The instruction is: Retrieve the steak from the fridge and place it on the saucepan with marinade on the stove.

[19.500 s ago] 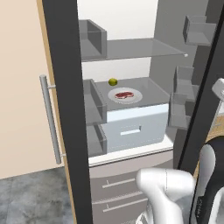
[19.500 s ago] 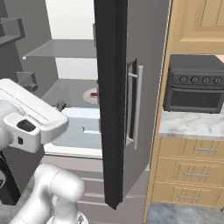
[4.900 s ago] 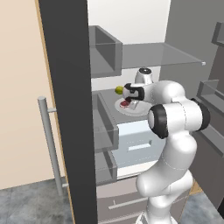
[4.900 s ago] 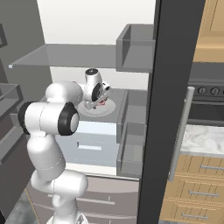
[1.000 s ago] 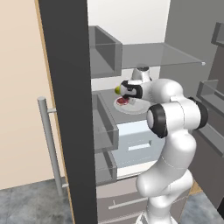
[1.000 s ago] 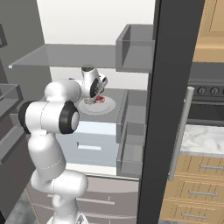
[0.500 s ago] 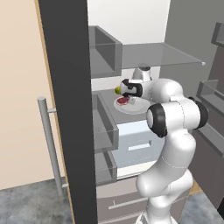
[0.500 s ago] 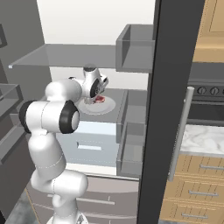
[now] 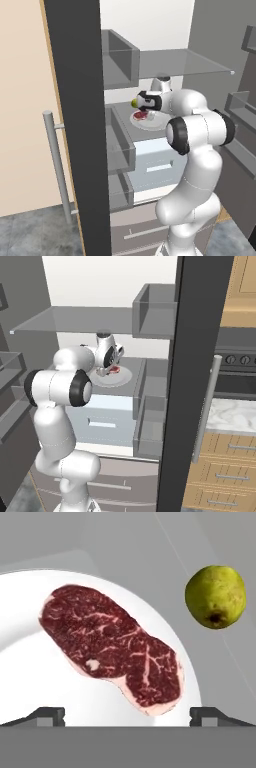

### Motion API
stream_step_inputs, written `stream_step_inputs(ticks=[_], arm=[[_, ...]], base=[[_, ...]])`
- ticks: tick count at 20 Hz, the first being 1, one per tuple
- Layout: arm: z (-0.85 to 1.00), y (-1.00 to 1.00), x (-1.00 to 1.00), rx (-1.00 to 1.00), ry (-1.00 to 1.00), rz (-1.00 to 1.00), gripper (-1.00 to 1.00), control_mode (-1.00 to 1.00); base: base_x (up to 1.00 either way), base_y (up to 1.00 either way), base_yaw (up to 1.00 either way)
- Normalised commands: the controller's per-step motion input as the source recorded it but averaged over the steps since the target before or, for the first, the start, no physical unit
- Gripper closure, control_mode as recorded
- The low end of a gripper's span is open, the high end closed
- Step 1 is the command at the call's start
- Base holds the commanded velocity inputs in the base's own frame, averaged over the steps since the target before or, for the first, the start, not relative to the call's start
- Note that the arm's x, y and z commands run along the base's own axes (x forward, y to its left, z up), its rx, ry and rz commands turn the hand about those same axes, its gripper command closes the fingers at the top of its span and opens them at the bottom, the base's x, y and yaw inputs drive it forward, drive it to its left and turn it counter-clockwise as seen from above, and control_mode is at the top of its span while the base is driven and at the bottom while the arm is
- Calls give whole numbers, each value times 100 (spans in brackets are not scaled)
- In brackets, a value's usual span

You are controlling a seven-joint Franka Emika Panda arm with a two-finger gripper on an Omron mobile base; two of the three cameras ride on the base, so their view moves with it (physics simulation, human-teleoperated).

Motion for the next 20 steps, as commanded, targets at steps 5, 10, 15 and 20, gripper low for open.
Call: stream_step_inputs(ticks=[5,10,15,20], arm=[[-10,17,25,0,13,0,-100,-100],[-21,15,30,0,13,0,-100,-100],[-43,1,17,-2,10,0,-100,-100],[-57,0,3,-3,9,1,-100,-100]], base=[[0,0,0],[0,0,0],[0,0,0],[0,0,0]])
